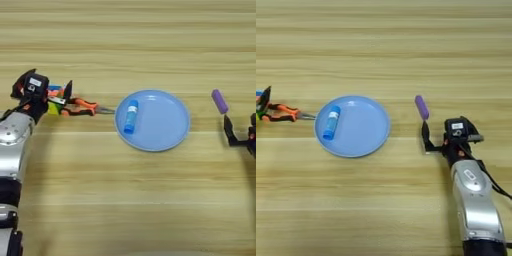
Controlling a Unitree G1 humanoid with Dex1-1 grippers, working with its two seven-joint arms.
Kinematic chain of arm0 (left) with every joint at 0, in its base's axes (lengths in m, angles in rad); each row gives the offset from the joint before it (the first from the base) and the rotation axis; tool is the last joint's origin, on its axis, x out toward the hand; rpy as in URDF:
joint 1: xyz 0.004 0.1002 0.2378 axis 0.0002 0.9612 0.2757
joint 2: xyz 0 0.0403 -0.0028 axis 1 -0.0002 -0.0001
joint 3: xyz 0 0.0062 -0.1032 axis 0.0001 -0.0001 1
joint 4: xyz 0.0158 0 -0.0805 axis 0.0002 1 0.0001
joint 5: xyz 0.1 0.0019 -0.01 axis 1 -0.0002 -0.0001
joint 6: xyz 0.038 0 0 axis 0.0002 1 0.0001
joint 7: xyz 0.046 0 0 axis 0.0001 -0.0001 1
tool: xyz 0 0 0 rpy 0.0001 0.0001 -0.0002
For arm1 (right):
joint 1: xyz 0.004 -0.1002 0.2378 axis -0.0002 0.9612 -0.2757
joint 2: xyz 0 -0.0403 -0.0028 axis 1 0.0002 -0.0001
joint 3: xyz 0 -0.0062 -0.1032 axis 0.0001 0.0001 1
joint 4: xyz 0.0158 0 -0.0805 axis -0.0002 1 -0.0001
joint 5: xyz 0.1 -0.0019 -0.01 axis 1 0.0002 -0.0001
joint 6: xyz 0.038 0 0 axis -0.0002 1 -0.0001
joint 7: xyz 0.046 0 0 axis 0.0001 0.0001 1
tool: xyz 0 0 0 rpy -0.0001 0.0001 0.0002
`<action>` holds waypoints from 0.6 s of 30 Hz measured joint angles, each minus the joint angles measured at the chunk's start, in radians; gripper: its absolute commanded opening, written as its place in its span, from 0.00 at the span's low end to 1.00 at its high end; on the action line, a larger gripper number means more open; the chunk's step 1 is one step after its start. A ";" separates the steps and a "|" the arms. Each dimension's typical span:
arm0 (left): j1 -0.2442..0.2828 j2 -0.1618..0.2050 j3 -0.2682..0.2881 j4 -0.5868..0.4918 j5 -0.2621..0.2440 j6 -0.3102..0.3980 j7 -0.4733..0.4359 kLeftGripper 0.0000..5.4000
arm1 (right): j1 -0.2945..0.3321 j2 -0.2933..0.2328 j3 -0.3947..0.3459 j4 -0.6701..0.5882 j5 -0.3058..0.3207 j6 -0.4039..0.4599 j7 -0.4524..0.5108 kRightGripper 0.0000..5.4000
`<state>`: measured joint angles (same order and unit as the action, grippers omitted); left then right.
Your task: Move the objects on the table
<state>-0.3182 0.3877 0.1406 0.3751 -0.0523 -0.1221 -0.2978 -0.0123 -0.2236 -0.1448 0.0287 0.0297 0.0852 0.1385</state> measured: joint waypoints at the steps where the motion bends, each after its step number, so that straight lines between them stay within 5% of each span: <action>1: 0.000 -0.012 0.002 -0.011 -0.008 0.003 0.005 1.00 | -0.005 -0.001 0.000 0.009 -0.001 -0.005 0.000 1.00; 9: -0.006 -0.109 0.041 -0.028 -0.050 0.030 0.110 1.00 | -0.074 -0.004 0.003 0.095 -0.008 -0.028 0.000 1.00; 18: -0.015 -0.164 0.049 -0.021 -0.056 0.030 0.198 1.00 | -0.118 -0.011 0.004 0.188 -0.008 -0.055 0.002 1.00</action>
<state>-0.3328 0.2234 0.1894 0.3538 -0.1087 -0.0924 -0.1001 -0.1300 -0.2350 -0.1412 0.2163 0.0214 0.0302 0.1403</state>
